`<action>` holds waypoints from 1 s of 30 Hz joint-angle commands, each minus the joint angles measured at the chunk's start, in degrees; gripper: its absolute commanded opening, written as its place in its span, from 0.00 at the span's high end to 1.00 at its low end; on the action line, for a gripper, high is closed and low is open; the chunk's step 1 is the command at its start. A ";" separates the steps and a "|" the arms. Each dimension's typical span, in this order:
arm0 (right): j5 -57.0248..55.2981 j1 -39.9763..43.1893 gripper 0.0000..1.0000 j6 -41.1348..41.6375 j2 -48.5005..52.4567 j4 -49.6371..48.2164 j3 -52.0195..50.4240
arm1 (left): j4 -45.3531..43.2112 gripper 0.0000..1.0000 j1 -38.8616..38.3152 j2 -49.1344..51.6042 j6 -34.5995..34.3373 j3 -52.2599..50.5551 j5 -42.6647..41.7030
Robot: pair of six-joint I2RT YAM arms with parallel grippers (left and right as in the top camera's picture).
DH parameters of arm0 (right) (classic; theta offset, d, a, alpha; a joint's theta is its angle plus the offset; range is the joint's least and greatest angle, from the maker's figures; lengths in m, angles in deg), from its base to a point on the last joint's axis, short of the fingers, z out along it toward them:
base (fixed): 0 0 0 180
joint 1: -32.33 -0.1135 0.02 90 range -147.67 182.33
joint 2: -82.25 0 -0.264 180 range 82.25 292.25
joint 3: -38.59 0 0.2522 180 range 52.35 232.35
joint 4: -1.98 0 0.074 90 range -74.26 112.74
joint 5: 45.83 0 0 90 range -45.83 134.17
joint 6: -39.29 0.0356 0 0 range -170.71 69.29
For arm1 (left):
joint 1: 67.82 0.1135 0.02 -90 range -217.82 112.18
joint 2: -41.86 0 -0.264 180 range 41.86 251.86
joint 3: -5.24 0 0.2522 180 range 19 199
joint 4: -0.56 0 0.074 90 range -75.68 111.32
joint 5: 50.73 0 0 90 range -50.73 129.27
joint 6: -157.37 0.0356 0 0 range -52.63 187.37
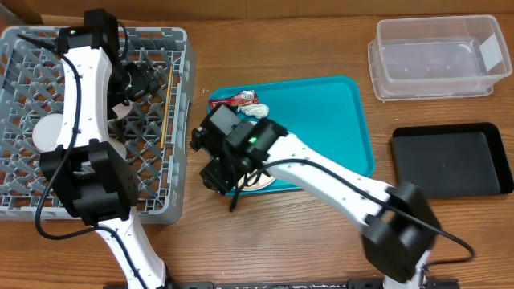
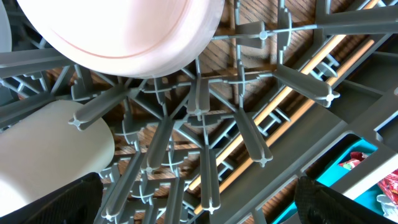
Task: Sort waste into correct bins and load items into the dishwasher
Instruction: 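Move the right gripper to the rim of the white rice plate, then grasp the white plate's rim with the right gripper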
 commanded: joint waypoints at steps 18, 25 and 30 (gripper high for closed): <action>-10.23 -1.05 0.59 1.66 10.10 -1.73 1.09 | -0.07 0.00 0.20 0.57 0.92 -0.31 -0.24; -10.23 -2.08 0.60 1.66 10.62 -1.97 1.07 | -0.07 0.00 0.20 0.57 0.92 -0.31 -0.24; -10.91 -3.32 0.60 1.66 10.62 -2.51 0.92 | -0.07 0.00 0.20 0.57 0.92 -0.31 -0.24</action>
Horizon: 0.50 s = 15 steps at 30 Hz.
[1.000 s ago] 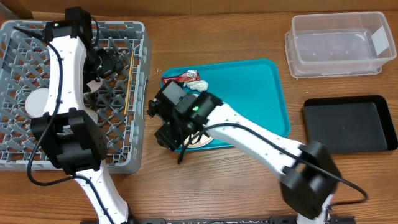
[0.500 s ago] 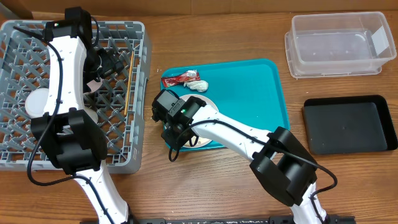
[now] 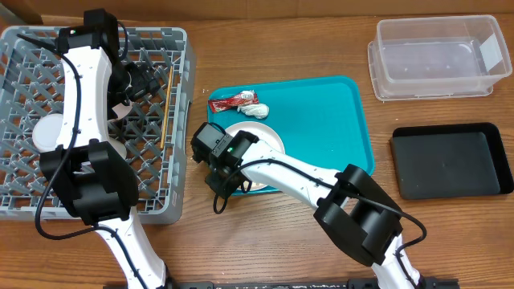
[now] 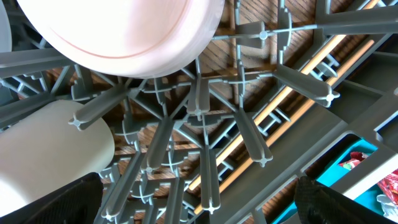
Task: Sort waste into correct bins and load items into the dishwasher
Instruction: 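Grasp the white plate's rim with the right gripper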
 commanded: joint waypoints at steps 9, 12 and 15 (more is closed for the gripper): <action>-5.33 -1.55 0.62 0.22 0.33 -1.99 -1.49 | -0.09 0.00 0.20 0.57 0.92 -0.31 -0.26; -6.62 -1.55 0.62 0.22 0.33 -2.10 -1.97 | -0.09 0.00 0.20 0.57 0.92 -0.31 -0.26; -7.15 -1.55 0.62 0.22 0.33 -2.05 -1.99 | -0.09 0.00 0.20 0.57 0.92 -0.31 -0.26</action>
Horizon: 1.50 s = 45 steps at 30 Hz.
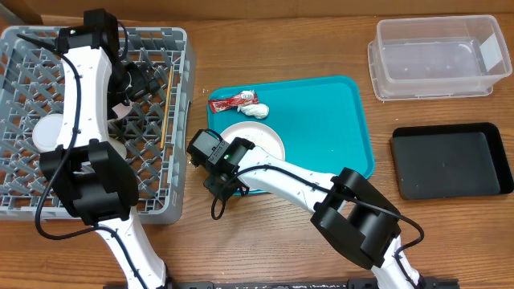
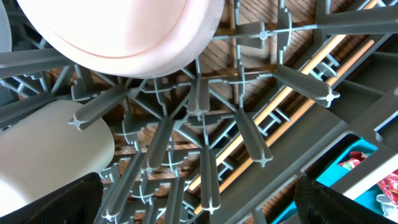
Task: Sort waste into correct bins and load items into the dishwasher
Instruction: 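Grasp the white plate's rim with the right gripper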
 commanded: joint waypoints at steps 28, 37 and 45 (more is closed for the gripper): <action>-3.23 0.92 0.70 0.98 0.33 -1.92 -1.51 | -0.09 0.00 0.20 0.57 0.92 -0.31 -0.26; -3.23 0.85 0.70 1.73 0.33 -3.96 -4.07 | -0.09 0.00 0.20 0.57 0.92 -0.31 -0.26; -4.22 0.85 0.91 2.47 0.33 -4.55 -3.98 | -0.09 0.00 0.20 0.57 0.92 -0.31 -0.26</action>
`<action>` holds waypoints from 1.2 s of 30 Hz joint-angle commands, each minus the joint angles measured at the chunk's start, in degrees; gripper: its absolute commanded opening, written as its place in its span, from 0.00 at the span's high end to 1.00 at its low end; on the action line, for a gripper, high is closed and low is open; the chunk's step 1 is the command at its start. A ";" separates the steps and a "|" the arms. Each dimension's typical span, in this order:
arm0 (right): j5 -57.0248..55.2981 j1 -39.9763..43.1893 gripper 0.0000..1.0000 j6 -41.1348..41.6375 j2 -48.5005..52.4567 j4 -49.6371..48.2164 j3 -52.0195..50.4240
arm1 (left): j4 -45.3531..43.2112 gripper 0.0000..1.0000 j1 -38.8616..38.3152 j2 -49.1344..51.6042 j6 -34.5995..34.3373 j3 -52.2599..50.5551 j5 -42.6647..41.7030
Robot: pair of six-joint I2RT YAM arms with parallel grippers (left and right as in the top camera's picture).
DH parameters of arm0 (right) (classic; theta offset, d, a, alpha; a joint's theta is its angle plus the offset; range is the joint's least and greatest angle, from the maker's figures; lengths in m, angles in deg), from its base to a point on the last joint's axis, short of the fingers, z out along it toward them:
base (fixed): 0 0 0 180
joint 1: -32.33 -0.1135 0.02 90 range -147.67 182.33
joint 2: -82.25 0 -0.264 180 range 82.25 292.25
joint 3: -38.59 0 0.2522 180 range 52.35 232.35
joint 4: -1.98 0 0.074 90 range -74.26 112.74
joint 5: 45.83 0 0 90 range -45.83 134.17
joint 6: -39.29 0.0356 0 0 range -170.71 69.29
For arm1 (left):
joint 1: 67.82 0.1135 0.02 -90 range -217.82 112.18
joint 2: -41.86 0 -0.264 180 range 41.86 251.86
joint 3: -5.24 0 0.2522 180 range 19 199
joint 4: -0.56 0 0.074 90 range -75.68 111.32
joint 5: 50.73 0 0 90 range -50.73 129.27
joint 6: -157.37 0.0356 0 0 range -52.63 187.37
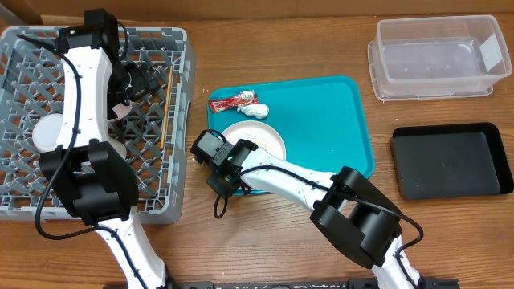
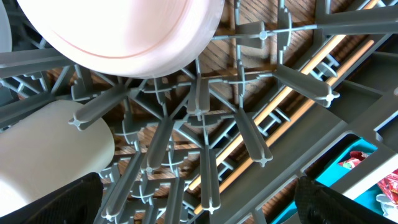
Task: Sort waste into correct bins and load items into the dishwasher
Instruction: 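Grasp the white plate's rim with the right gripper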
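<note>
A white plate (image 1: 259, 140) lies on the teal tray (image 1: 321, 120), with a red wrapper (image 1: 233, 99) and a crumpled white tissue (image 1: 255, 110) behind it. My right gripper (image 1: 222, 178) is low at the tray's front-left edge, beside the plate; its jaws do not show. The grey dish rack (image 1: 48, 205) holds a pale bowl (image 2: 124, 31), a white cup (image 2: 50, 149) and a wooden chopstick (image 1: 166, 104). My left gripper (image 2: 199, 199) hangs open over the rack's tines with nothing in it.
A clear plastic bin (image 1: 438, 56) stands at the back right. A black bin (image 1: 450, 160) sits at the right edge. Bare wooden table (image 1: 265, 241) lies in front of the tray, and a black cable (image 1: 217, 207) trails from the right wrist.
My right wrist has shifted slightly to the right, toward the plate, at the tray's front-left edge. The left arm and everything in the rack are unchanged.
My right wrist first hung over the plate, hiding most of it. Then it was at the tray's left edge with the plate uncovered, then a little farther left, and now slightly back. The left gripper stayed open over the rack throughout.
</note>
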 commanded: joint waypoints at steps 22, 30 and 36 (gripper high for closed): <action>-12.33 0.17 0.96 4.74 0.39 3.30 2.01 | -0.11 0.00 0.20 0.57 0.92 -0.31 -0.26; -17.94 0.17 0.96 6.32 0.39 4.87 2.01 | -0.11 0.00 0.20 0.57 0.92 -0.31 -0.26; -22.29 0.17 0.96 8.46 0.39 6.23 2.01 | -0.11 0.00 0.20 0.57 0.92 -0.31 -0.26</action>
